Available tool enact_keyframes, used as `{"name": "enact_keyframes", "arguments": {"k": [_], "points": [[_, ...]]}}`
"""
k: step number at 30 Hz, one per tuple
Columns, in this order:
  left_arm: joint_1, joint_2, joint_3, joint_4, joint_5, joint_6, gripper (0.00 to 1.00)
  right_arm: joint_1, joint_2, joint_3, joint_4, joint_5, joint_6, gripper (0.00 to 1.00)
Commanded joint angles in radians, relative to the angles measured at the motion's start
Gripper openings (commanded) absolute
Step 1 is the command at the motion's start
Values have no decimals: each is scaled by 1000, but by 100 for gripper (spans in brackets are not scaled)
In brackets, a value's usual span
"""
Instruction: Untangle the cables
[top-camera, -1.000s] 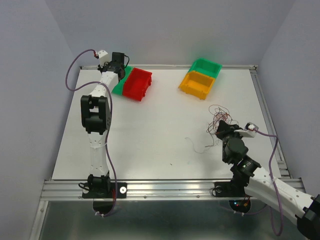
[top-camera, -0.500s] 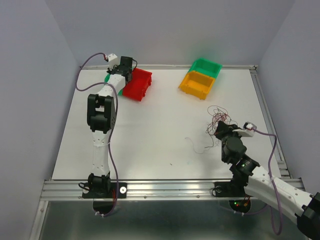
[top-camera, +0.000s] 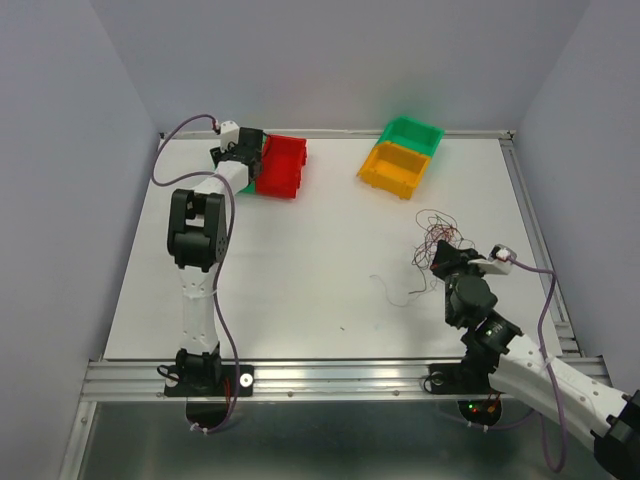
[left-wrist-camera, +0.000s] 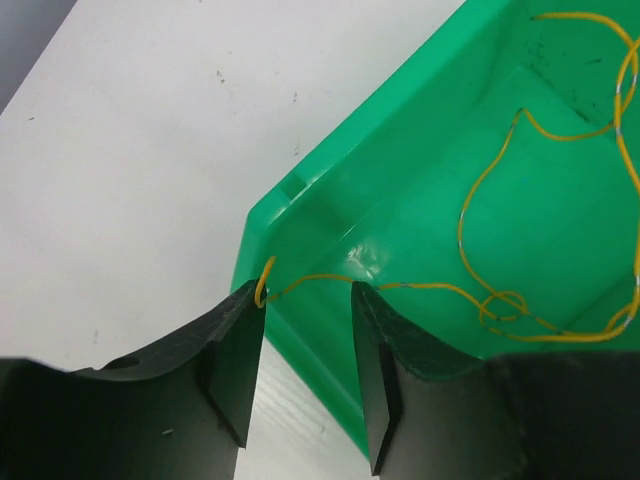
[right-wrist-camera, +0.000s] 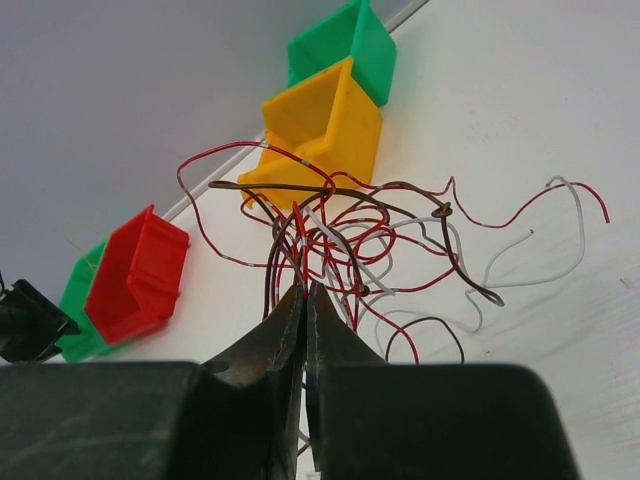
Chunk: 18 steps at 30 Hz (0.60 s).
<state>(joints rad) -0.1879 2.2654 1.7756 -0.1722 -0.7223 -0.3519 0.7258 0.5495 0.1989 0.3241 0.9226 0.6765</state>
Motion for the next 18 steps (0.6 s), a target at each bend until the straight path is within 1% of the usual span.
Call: {"name": "enact_keyframes", "arguments": {"k": [1,6,10,11,12,14,15,16,17,18], "points": [[5,-148,-39,103,17,70,52,-2,-5,-23,56,-4,-6,1],[7,-201,-68,152,96,149,53,-2,32,-4,58,-19,-11,0],[10,-295,-162,232,193,252,54,-3,73,11,66,-31,-14,1],[14,-314,-175,243,213,267,56,-3,84,16,67,-37,-15,1],[24,-334,-188,247,240,281,56,-3,92,17,70,-39,-18,1],[45,-412,-240,260,346,300,57,-3,101,23,78,-65,-41,0],[80,-446,-266,287,409,313,60,-3,115,27,81,-77,-61,0],[96,-481,-328,309,529,326,63,-3,121,34,92,-108,-72,1],[110,-556,-359,325,585,338,66,-2,130,39,96,-129,-83,1],[111,-593,-389,353,624,385,71,-3,150,43,107,-154,-98,1]]}}
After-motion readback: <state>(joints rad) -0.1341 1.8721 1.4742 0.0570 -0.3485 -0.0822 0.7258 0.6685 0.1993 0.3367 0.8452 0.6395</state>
